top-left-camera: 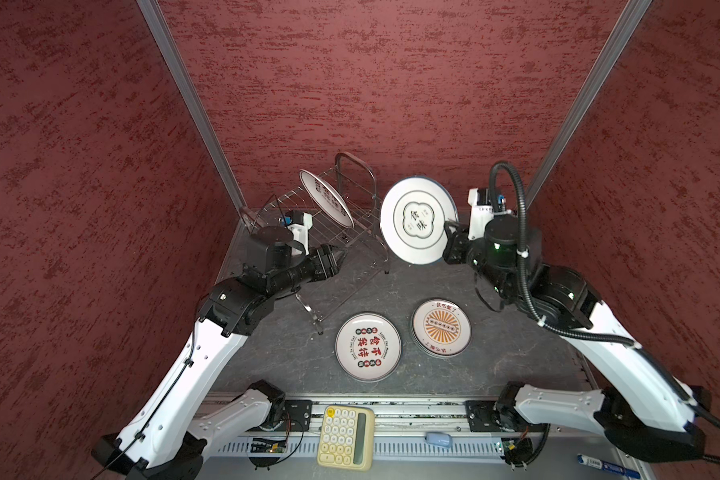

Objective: Unload the plates from the dish rack
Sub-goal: 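Carry the cloud-logo plate over the red-patterned stack while the left gripper grasps its rim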

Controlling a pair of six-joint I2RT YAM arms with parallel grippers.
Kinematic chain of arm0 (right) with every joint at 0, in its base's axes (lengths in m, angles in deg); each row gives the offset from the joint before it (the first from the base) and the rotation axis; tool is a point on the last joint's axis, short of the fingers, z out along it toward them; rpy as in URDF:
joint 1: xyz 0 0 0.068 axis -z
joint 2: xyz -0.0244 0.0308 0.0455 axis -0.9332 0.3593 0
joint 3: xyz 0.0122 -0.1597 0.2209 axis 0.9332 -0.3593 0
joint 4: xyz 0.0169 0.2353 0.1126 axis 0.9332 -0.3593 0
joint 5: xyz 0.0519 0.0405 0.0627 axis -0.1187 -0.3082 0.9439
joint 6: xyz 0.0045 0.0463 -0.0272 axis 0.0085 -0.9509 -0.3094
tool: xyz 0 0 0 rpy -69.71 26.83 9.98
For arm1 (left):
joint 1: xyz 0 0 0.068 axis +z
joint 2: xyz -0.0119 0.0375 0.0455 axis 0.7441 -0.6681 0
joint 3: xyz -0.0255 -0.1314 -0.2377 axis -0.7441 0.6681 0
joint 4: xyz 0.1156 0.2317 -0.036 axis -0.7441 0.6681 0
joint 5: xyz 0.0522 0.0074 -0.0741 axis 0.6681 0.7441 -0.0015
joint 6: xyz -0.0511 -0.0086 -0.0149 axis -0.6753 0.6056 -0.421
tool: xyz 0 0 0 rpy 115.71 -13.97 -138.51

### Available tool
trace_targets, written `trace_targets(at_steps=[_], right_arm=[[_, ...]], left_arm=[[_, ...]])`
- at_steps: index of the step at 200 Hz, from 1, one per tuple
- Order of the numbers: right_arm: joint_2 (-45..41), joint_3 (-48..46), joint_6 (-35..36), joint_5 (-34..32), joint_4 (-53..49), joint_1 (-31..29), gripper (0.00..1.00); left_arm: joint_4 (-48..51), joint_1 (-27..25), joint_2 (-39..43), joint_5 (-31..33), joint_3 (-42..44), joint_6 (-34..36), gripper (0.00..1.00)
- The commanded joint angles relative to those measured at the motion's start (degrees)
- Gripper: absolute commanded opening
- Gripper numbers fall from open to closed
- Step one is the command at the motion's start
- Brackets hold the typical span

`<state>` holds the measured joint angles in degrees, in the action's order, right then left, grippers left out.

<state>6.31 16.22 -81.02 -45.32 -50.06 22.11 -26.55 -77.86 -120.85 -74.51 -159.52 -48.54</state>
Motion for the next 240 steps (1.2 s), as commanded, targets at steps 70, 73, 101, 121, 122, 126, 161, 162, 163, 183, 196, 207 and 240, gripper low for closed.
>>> trace_targets(at_steps=[70, 73, 101, 121, 122, 126, 161, 162, 163, 183, 196, 207, 240], right_arm=[[-7.7, -16.33, -15.8, 15.78, 5.67, 1.17, 0.0], [-7.67, -16.21, -15.78, 16.27, 5.73, 1.11, 0.0], [-7.85, -15.68, -15.98, 19.17, 6.34, 1.1, 0.0], [-8.38, -17.03, -16.71, 21.54, 7.28, 1.39, 0.0], [-8.4, -17.11, -16.77, 21.66, 7.38, 1.43, 0.0], [-8.49, -17.54, -17.01, 22.29, 7.69, 1.51, 0.0], [-9.49, -21.5, -19.31, 29.44, 12.75, 2.12, 0.0], [-9.53, -21.59, -19.48, 29.7, 12.89, 2.11, 0.0], [-9.5, -21.72, -19.6, 29.92, 13.0, 2.14, 0.0], [-10.38, -24.87, -22.05, 34.43, 16.81, 2.38, 0.0], [-11.24, -27.65, -23.97, 36.69, 19.27, 2.48, 0.0], [-12.23, -30.11, -25.91, 38.53, 21.21, 2.75, 0.0], [-16.07, -37.9, -31.84, 43.48, 28.87, 3.3, 0.0]], left_arm=[[7.05, -8.46, 3.1, 8.1, 3.17, -0.14, 0.64], [7.23, -8.54, 3.24, 7.83, 3.08, 0.02, 0.64], [7.28, -9.05, 3.7, 1.99, 7.06, -2.74, 0.66], [2.63, -11.33, 4.83, -0.39, 13.35, -6.89, 0.66], [2.42, -11.43, 4.84, -0.37, 13.67, -7.06, 0.66], [1.63, -12.08, 5.09, -0.19, 14.82, -7.7, 0.66], [-0.07, -14.76, 4.92, 2.73, 17.12, -9.09, 0.66], [-0.08, -14.81, 4.89, 2.86, 17.1, -9.09, 0.66], [-0.12, -14.89, 4.87, 2.88, 17.08, -9.09, 0.66], [-1.44, -14.99, 5.17, 3.69, 18.24, -9.39, 0.66], [-2.95, -15.02, 5.3, 3.74, 19.18, -9.77, 0.66], [-4.19, -15.04, 5.46, 3.38, 19.93, -10.09, 0.65], [-6.94, -15.16, 6.28, 1.56, 22.88, -11.29, 0.49]])
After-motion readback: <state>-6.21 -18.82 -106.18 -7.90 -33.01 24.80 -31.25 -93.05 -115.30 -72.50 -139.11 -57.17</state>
